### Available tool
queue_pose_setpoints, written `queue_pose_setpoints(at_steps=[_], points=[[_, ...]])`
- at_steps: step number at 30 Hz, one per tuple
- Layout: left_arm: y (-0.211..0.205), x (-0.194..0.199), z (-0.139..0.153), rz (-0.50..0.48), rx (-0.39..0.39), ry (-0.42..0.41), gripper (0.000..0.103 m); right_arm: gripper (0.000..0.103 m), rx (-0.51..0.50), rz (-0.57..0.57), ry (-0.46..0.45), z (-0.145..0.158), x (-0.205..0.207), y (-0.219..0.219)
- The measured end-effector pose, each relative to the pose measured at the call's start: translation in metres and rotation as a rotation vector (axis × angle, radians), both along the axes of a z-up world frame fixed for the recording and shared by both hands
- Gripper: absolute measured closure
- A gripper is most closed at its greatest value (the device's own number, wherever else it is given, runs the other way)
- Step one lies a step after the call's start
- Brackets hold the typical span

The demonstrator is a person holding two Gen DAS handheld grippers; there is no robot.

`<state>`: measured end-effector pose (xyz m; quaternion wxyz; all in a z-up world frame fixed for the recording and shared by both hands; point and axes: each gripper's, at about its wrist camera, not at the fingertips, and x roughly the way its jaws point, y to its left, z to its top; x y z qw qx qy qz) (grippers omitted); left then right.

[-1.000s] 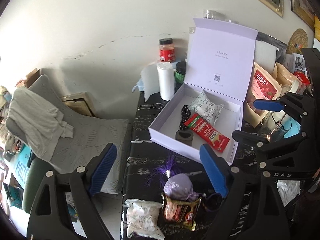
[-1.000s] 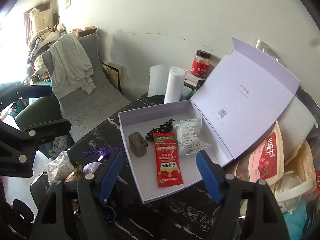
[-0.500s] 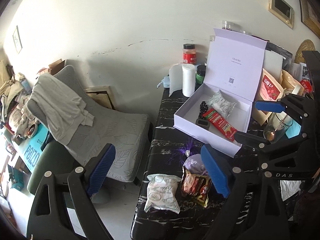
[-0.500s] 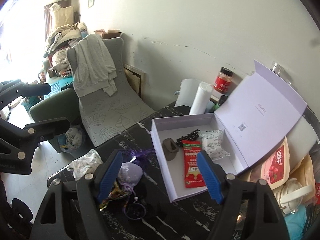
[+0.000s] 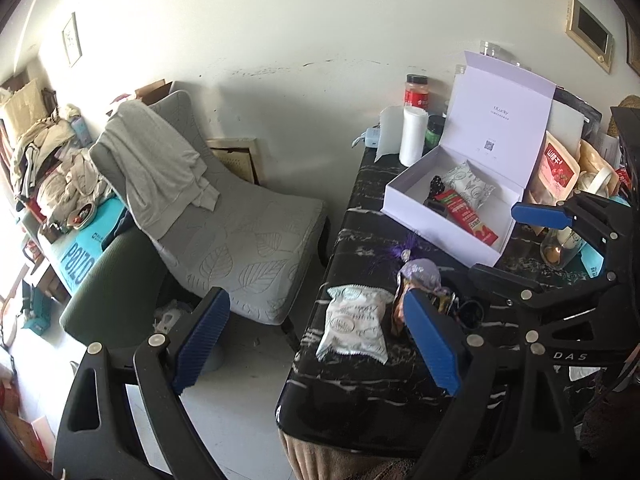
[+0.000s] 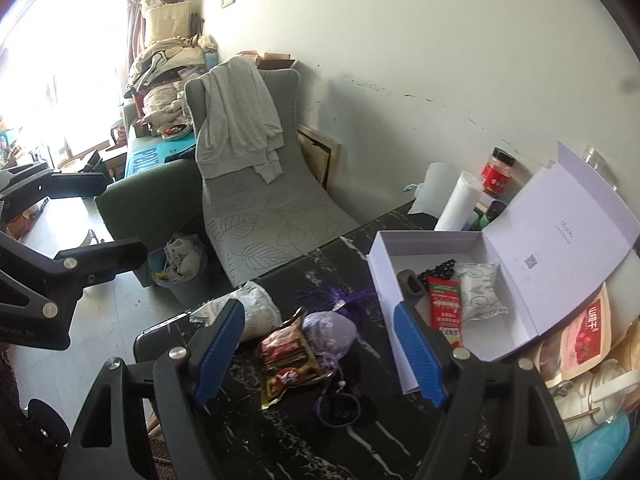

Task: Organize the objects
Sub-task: 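Withdraw both tools from the box back toward the remaining snacks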

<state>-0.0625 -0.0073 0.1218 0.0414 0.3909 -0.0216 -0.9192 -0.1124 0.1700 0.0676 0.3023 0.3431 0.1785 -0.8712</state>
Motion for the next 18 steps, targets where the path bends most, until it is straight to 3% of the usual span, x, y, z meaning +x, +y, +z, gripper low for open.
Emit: queue_pose_setpoints(at_steps=[18], points=[[0.007,0.054,-0.051,0.016,0.054,-0.052,0.015,0.026,0.009,0.015,-0.049,-0.04,0.049,0.007]])
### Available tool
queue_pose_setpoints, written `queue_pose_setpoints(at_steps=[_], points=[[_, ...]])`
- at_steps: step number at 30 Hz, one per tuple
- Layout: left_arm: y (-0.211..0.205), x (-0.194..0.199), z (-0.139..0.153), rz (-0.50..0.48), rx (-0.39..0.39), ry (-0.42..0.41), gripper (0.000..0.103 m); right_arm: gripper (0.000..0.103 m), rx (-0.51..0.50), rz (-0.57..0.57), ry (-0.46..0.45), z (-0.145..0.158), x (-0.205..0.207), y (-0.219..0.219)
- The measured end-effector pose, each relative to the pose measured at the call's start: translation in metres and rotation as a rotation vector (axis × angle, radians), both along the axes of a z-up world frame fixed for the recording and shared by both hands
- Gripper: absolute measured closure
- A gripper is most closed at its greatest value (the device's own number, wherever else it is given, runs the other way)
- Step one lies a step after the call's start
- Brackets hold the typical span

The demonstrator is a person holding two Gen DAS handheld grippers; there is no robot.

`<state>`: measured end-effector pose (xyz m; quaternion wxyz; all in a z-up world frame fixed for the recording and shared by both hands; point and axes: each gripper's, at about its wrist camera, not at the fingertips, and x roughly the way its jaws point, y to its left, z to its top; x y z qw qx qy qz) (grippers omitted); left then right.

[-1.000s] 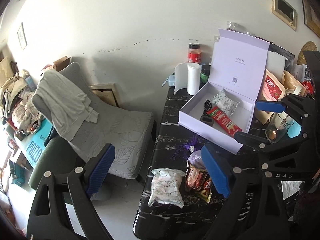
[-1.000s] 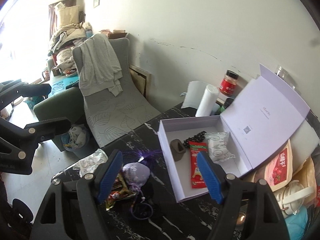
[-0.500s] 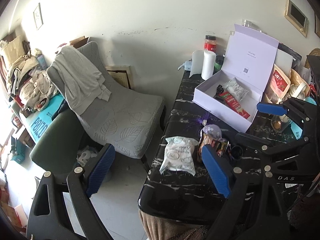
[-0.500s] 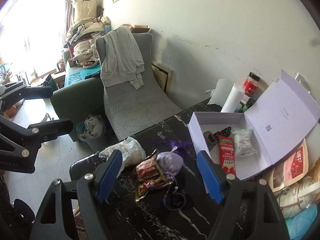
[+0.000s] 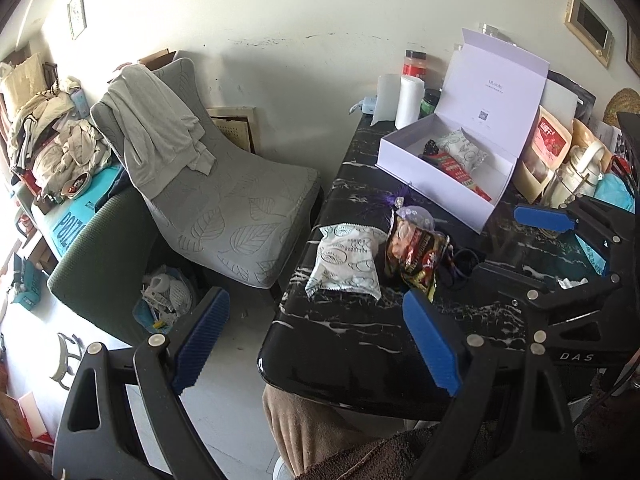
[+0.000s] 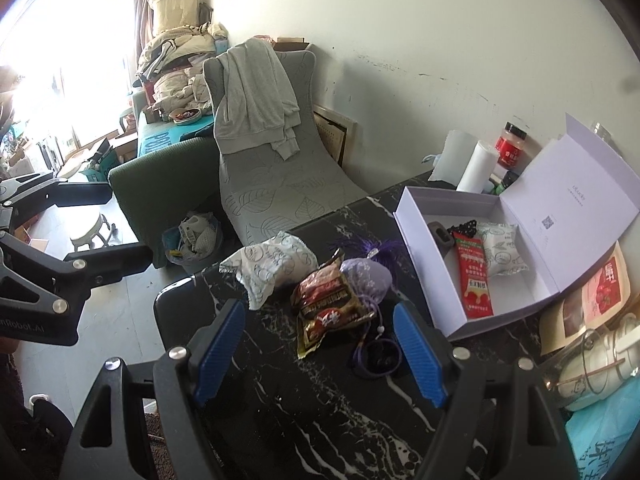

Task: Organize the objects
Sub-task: 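Withdraw both tools from the box back toward the remaining snacks, then grasp the white printed pastry packet with the left gripper while the right gripper grasps the brown cereal packet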

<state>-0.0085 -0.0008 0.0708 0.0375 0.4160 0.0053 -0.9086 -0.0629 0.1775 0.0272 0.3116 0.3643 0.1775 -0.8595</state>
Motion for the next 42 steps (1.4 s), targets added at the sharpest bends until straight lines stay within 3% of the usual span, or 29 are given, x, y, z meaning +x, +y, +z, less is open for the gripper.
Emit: queue_pose_setpoints(at_steps=[17,42], points=[[0.019,-0.016,-0.061,-0.086,0.045,-0.078,0.015,0.026,0.014,-0.009,-0.098,-0.052,0.001,0.008],[0.008,-0.116,-0.106,-0.167,0.04,-0.144,0.015,0.026,0.027,0.028,-0.153,-0.087,-0.054,-0.007]])
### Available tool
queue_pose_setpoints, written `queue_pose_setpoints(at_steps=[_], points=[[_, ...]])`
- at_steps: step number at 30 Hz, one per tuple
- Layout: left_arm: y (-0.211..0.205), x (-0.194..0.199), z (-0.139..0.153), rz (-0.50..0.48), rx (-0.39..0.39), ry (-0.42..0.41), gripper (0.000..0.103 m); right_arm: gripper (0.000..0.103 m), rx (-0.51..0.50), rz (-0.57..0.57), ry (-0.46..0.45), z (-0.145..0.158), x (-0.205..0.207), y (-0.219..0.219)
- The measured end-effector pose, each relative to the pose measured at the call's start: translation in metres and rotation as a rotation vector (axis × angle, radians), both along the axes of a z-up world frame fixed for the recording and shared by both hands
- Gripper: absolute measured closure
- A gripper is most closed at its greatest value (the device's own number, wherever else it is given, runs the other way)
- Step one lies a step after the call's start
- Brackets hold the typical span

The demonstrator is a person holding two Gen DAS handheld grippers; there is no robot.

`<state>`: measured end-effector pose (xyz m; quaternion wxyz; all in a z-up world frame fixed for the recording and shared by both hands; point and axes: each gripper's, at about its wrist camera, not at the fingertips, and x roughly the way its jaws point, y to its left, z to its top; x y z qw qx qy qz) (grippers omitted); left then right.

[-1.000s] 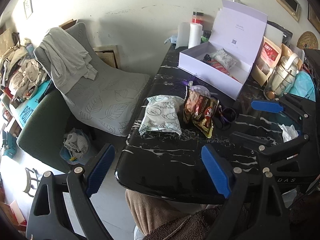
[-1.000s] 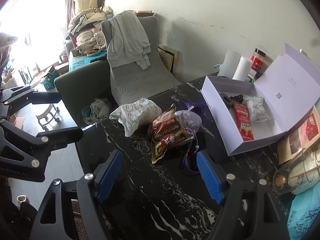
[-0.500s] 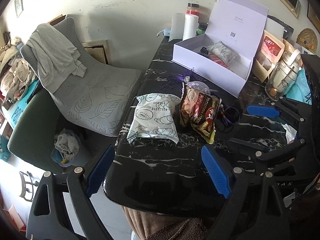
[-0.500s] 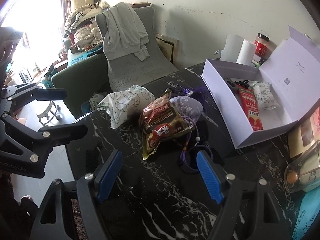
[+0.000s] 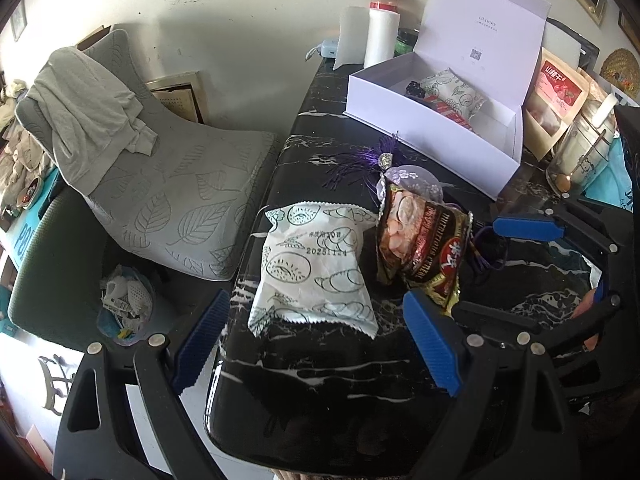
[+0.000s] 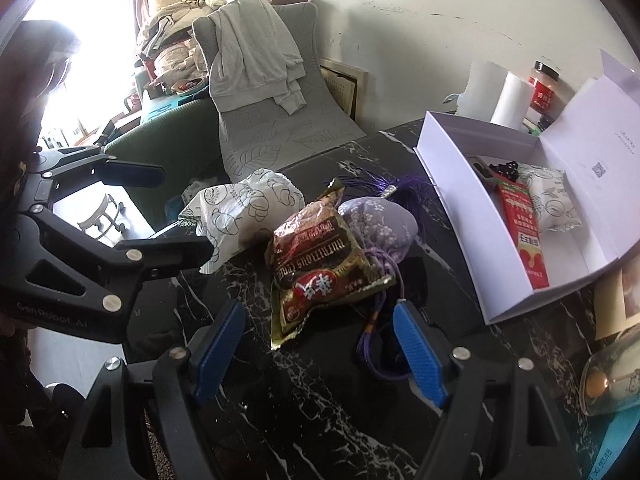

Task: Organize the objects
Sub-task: 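Grasp the white printed pastry packet with the left gripper while the right gripper grasps the brown cereal packet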

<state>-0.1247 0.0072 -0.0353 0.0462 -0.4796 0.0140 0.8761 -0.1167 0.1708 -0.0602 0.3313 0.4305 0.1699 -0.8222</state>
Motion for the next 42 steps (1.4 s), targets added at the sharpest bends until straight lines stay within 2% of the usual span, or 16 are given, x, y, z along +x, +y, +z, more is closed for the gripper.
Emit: queue_pose_setpoints(at_steps=[7,11,16,18,19,20,22,26,29,42], points=[[-0.004,-0.029,-0.012,-0.041,-0.014,-0.015,0.015,0.026,0.014,0.041,0.018,-0.005,-0.015,-0.016],[-0.008,-0.043,-0.021,-0.056,-0.005,-0.036,0.015,0.026,0.036,0.074,0.053,-0.007,-0.02,-0.024],[-0.012,-0.058,-0.037,-0.073,0.009,-0.066,0.016,0.026,0.065,0.105,0.048,-0.016,-0.027,-0.033],[-0.012,-0.059,-0.041,-0.08,0.03,-0.068,0.023,0.026,0.071,0.109,0.049,-0.019,-0.028,-0.035],[-0.013,-0.059,-0.043,-0.092,0.055,-0.072,0.032,0.026,0.067,0.117,0.045,-0.02,-0.027,-0.035],[-0.013,-0.058,-0.044,-0.097,0.068,-0.077,0.037,0.026,0.062,0.122,0.041,-0.02,-0.027,-0.036],[-0.012,-0.058,-0.045,-0.104,0.063,-0.067,0.039,0.026,0.055,0.128,0.033,-0.02,-0.026,-0.037],[-0.008,-0.051,-0.043,-0.114,0.051,-0.057,0.042,0.045,0.055,0.125,0.04,-0.019,-0.023,-0.036],[-0.006,-0.042,-0.042,-0.117,0.056,-0.057,0.043,0.051,0.043,0.12,0.028,-0.018,-0.021,-0.033],[0.008,0.015,-0.04,-0.125,0.054,-0.062,0.043,0.052,0.063,0.15,0.047,-0.016,0.024,-0.021]])
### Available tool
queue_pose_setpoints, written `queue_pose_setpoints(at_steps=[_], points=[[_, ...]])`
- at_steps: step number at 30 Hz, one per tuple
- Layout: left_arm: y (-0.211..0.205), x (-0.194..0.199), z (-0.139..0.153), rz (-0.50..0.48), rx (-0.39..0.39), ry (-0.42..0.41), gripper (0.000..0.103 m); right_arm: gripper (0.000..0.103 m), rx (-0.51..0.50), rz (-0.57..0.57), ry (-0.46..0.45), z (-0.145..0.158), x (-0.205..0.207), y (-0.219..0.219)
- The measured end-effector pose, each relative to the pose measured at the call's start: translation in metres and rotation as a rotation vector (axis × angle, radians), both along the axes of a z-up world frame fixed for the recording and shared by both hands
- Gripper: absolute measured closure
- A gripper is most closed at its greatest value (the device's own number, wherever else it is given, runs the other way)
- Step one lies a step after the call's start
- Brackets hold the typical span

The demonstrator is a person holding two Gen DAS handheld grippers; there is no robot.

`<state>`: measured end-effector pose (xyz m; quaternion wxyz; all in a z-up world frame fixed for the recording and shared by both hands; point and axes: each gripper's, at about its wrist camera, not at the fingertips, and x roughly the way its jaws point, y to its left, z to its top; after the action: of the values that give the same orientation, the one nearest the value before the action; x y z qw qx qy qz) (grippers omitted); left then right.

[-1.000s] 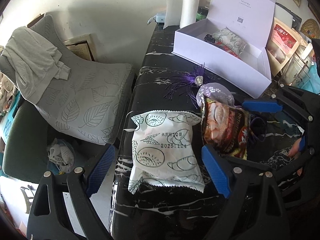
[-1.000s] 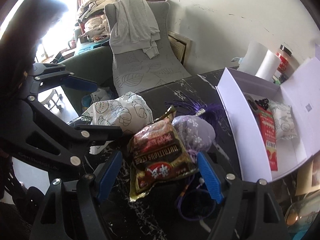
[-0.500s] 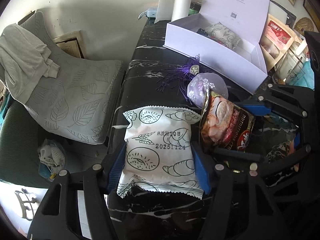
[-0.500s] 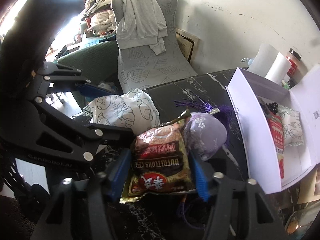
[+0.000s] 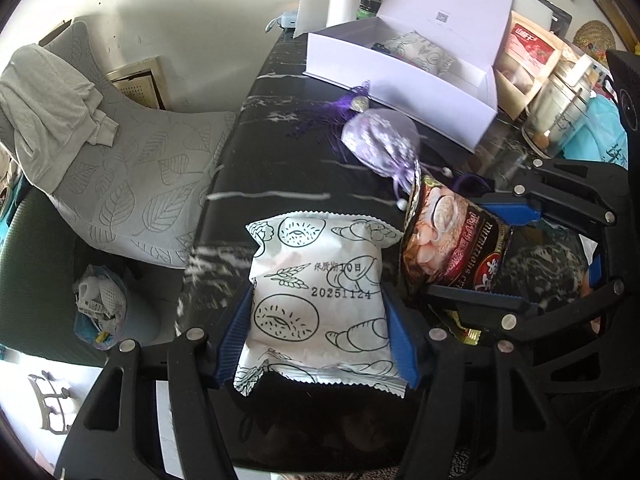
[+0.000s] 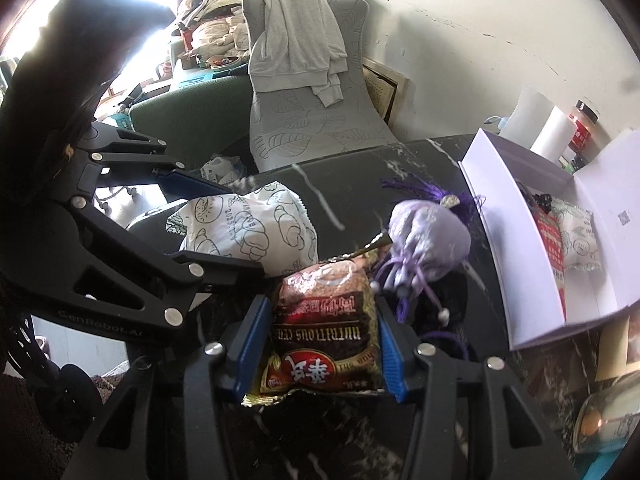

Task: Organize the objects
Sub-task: 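Grasp the white printed pastry packet with the left gripper while the right gripper grasps the brown cereal packet, then lift the pastry packet and cereal packet off the table with both grippers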

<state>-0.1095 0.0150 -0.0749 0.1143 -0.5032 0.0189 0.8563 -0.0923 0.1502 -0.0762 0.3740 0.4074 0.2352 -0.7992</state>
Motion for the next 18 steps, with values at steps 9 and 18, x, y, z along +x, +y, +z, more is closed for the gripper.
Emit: queue_pose_setpoints(at_steps=[9,18], points=[[0.022,0.033,0.001,-0.014,0.006,-0.002,0.043,0.052,-0.004,-0.014,-0.006,-0.001,0.026,0.024],[0.048,0.054,0.002,-0.036,-0.001,0.004,0.043,0.052,-0.01,-0.075,-0.017,-0.002,0.042,0.058]])
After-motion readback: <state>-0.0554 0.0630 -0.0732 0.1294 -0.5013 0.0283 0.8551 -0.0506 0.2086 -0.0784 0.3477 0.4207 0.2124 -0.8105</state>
